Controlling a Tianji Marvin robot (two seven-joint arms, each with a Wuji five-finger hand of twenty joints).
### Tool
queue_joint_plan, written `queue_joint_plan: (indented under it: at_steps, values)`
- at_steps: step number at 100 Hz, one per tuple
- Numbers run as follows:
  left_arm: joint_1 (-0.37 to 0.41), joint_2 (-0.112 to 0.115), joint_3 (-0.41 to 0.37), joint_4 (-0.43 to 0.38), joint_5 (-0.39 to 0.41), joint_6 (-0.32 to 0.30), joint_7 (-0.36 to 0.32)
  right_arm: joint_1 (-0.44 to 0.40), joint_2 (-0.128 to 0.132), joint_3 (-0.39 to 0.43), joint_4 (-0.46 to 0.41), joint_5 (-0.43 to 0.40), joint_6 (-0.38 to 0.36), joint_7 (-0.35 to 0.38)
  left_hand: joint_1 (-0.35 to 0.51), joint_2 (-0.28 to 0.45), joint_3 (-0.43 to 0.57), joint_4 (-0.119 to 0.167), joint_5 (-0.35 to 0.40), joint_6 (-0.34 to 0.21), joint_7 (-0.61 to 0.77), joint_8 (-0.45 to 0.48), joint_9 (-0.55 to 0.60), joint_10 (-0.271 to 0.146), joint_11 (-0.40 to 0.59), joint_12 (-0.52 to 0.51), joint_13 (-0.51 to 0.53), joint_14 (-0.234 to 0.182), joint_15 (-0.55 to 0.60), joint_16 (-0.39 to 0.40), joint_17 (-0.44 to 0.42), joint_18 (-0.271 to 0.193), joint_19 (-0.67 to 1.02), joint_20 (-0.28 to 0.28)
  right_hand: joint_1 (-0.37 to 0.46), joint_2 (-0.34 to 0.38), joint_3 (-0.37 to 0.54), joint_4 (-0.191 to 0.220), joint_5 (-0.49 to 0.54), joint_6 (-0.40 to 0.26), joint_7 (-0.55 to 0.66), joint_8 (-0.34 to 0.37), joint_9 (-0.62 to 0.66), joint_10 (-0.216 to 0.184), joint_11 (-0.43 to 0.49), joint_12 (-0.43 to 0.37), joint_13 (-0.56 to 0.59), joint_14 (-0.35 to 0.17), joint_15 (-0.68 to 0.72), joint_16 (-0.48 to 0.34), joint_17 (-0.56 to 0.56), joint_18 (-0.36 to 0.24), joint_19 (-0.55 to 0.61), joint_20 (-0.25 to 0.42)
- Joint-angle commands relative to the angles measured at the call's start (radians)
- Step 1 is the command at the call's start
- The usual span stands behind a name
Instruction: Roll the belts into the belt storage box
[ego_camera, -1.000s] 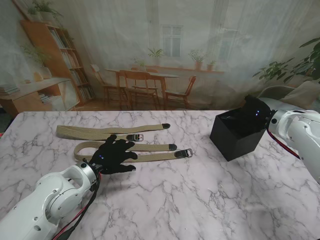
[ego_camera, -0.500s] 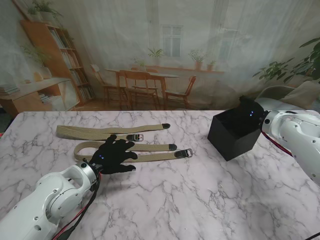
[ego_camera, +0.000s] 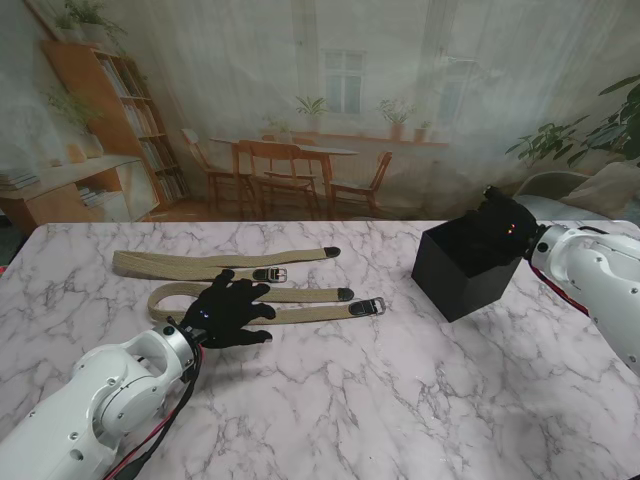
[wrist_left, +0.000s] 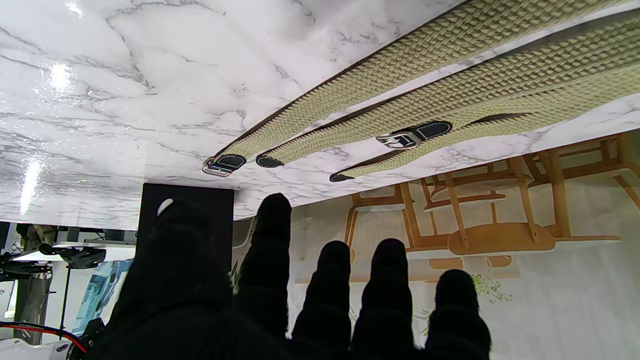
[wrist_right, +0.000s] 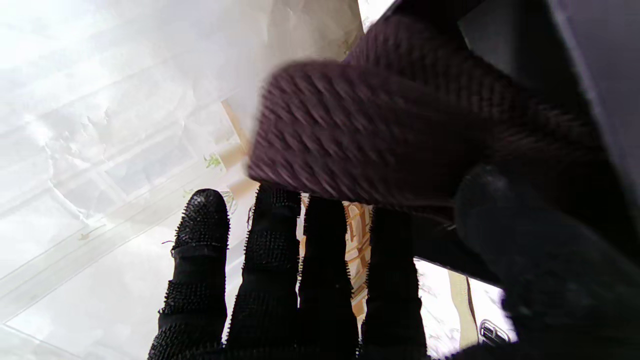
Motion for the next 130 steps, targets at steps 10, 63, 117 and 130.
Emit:
queue_joint_plan:
  at_steps: [10, 63, 117, 130]
  values:
    - [-0.004, 0.0, 0.007, 0.003, -0.002, 0.0, -0.016, -0.029, -0.002, 0.029, -0.027, -0.015, 0.016, 0.015, -0.012, 0.042, -0.014, -0.003, 0.017, 0.006, 0.007, 0.007, -0.001, 0.001, -0.005, 0.01, -0.022, -0.007, -0.026, 0.009, -0.013, 0.04, -0.044, 0.009, -0.031, 0.046, -0.027, 0.042, -0.083, 0.016, -0.03, -0.004, -0.126, 0.062, -0.02, -0.011, -0.108, 0.05, -0.028, -0.056, -0.051, 0.052, -0.022, 0.007]
    - [-0.01, -0.005, 0.014, 0.024, -0.009, 0.019, 0.032, -0.316, -0.153, 0.366, -0.343, 0.268, 0.078, 0.108, -0.013, 0.051, -0.014, -0.002, -0.055, 0.028, -0.032, -0.01, 0.004, 0.003, 0.001, 0.014, -0.005, -0.01, -0.015, 0.015, 0.015, 0.039, -0.027, 0.017, -0.041, 0.113, -0.083, 0.069, 0.006, 0.032, -0.095, -0.019, -0.069, 0.086, -0.087, -0.046, -0.094, 0.083, -0.069, -0.095, -0.05, 0.082, -0.051, -0.003]
    - [-0.039, -0.025, 0.037, 0.104, -0.084, 0.054, 0.166, -0.531, -0.295, 0.211, -0.559, 0.851, 0.237, 0.187, -0.018, 0.08, -0.016, 0.001, -0.187, 0.089, -0.102, -0.058, 0.022, 0.0, 0.181, 0.251, 0.071, -0.031, 0.122, 0.23, -0.012, -0.005, 0.445, 0.09, -0.02, 0.195, -0.28, 0.096, 0.085, 0.065, -0.261, 0.032, -0.01, 0.118, -0.187, -0.083, -0.108, 0.168, -0.175, -0.107, -0.097, 0.159, -0.114, -0.044]
    - [-0.051, -0.025, 0.045, 0.123, -0.087, 0.056, 0.171, -0.536, -0.318, 0.141, -0.483, 0.924, 0.255, 0.073, -0.016, 0.078, -0.016, 0.0, -0.113, 0.076, -0.053, -0.033, -0.008, 0.009, 0.169, 0.256, 0.058, -0.028, 0.118, 0.244, -0.019, -0.008, 0.469, 0.081, -0.004, 0.196, -0.278, 0.1, 0.099, 0.07, -0.256, 0.042, 0.007, 0.115, -0.177, -0.078, -0.096, 0.155, -0.169, -0.103, -0.096, 0.154, -0.11, -0.043]
